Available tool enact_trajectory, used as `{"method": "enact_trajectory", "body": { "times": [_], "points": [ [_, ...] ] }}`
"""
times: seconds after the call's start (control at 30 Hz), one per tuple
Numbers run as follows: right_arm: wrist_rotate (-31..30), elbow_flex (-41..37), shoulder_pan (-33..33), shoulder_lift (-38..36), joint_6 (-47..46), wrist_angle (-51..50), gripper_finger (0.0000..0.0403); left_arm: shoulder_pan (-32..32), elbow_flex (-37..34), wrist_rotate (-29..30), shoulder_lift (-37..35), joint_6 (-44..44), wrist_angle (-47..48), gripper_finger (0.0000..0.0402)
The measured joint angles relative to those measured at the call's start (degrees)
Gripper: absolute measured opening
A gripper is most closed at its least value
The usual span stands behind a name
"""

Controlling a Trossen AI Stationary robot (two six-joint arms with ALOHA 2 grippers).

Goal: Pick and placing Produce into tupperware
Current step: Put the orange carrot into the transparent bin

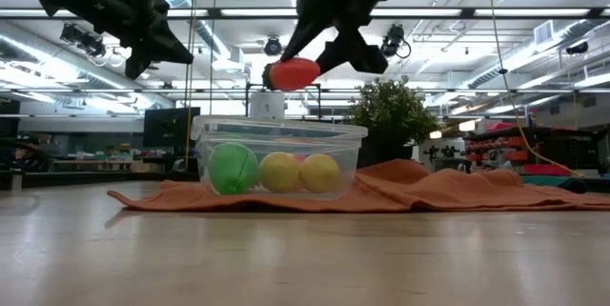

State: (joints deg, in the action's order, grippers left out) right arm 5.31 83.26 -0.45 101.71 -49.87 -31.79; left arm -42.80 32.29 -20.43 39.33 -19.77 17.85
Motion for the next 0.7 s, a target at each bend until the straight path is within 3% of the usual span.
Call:
{"method": "enact_trajectory", "body": {
  "times": [0.43,0.7],
  "points": [
    [2.40,0.12,-0.76,2.72,0.40,12.52,0.0096,0.00,-0.02,0.00,0.02,-0.16,-0.25,0.0035],
    [3.12,0.99,-1.02,7.10,1.26,12.67,0.0096,0.05,-0.04,-0.02,0.04,-0.15,-0.31,0.0024]
  ]
}}
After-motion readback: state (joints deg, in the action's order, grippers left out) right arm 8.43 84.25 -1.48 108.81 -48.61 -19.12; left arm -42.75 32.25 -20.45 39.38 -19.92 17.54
